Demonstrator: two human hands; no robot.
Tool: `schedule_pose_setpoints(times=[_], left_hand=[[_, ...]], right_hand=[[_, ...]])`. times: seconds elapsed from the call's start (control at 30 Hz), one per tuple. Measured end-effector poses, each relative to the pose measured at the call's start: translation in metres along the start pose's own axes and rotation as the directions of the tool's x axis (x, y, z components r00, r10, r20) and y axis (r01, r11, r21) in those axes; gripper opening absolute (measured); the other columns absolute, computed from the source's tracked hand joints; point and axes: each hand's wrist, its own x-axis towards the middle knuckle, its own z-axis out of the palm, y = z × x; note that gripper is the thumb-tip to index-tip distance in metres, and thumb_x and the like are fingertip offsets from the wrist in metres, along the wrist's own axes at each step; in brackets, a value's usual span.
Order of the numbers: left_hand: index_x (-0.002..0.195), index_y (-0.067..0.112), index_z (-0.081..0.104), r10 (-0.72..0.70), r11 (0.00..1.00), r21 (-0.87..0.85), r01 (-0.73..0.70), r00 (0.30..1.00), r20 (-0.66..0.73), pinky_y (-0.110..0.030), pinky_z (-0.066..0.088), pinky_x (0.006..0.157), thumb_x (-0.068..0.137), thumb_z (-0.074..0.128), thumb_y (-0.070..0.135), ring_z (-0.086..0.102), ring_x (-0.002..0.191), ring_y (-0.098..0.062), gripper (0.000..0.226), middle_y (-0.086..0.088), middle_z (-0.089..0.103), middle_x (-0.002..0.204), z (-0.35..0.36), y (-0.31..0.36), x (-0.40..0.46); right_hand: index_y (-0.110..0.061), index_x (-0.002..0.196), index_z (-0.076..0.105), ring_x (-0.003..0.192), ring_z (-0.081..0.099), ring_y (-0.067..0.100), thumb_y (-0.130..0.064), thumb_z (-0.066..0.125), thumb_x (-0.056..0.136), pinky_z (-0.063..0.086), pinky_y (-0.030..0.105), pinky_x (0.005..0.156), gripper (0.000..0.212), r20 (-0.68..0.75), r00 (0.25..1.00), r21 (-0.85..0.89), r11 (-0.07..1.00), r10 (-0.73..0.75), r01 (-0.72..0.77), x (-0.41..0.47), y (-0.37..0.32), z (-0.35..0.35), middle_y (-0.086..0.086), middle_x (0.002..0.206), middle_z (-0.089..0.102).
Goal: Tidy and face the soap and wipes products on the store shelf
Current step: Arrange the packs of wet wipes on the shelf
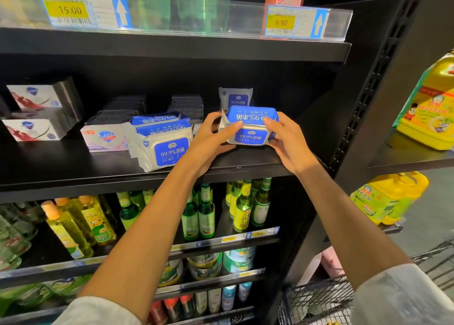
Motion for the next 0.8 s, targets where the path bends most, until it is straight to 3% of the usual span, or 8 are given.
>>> schedule_pose_setpoints(times=[0.1, 0.23, 0.57, 0.8], left_hand=[[0.141, 0.018, 0.05, -0.034, 0.998, -0.047, 0.036, 0.999, 0.033, -0.049, 0.061, 0.097, 0.084, 0.078, 0.044, 0.071, 0.119, -0.024, 0.069, -0.011, 0.064, 0.136, 0.0011, 0.0037, -0.0026], [0.137, 0.01, 0.056, -0.062, 0.993, -0.099, 0.067, 0.997, 0.048, -0.053, 0.056, 0.103, 0.094, 0.076, 0.026, 0.069, 0.122, -0.026, 0.05, -0.014, 0.066, 0.135, -0.0016, 0.0018, -0.0006], [0.135, 0.008, 0.055, 0.015, 0.998, -0.066, -0.017, 0.999, -0.03, -0.054, 0.058, 0.101, 0.093, 0.078, 0.016, 0.069, 0.121, -0.028, 0.049, -0.013, 0.064, 0.134, -0.0051, -0.0036, 0.0042], [0.135, 0.009, 0.054, 0.014, 0.998, -0.068, -0.012, 1.0, 0.028, -0.053, 0.058, 0.1, 0.093, 0.078, 0.013, 0.064, 0.128, -0.029, 0.048, -0.015, 0.06, 0.137, -0.0033, -0.0031, 0.0026]], right_hand=[[-0.014, 0.133, 0.062, 0.121, 0.069, 0.02, -0.027, 0.065, 0.102, 0.059, 0.042, 0.096, 0.034, 0.005, 1.0, -0.012, 1.0, -0.021, 0.021, -0.0002, 0.0001, -0.0001, 0.003, 0.125, 0.072], [-0.021, 0.124, 0.063, 0.122, 0.068, 0.015, -0.025, 0.066, 0.099, 0.06, 0.024, 0.084, 0.025, 0.061, 0.998, -0.054, 0.998, -0.032, 0.036, -0.0001, 0.002, -0.0006, -0.005, 0.12, 0.072], [-0.016, 0.141, 0.055, 0.13, 0.063, 0.018, -0.038, 0.068, 0.092, 0.06, 0.038, 0.098, 0.055, 0.086, 0.996, -0.027, 1.0, -0.008, 0.01, 0.0058, 0.0027, -0.0007, 0.002, 0.135, 0.065], [-0.012, 0.134, 0.06, 0.128, 0.065, 0.02, -0.026, 0.072, 0.093, 0.06, 0.042, 0.097, 0.045, 0.081, 0.997, 0.03, 0.999, 0.015, -0.018, 0.0053, 0.0043, -0.0046, 0.005, 0.128, 0.07]])
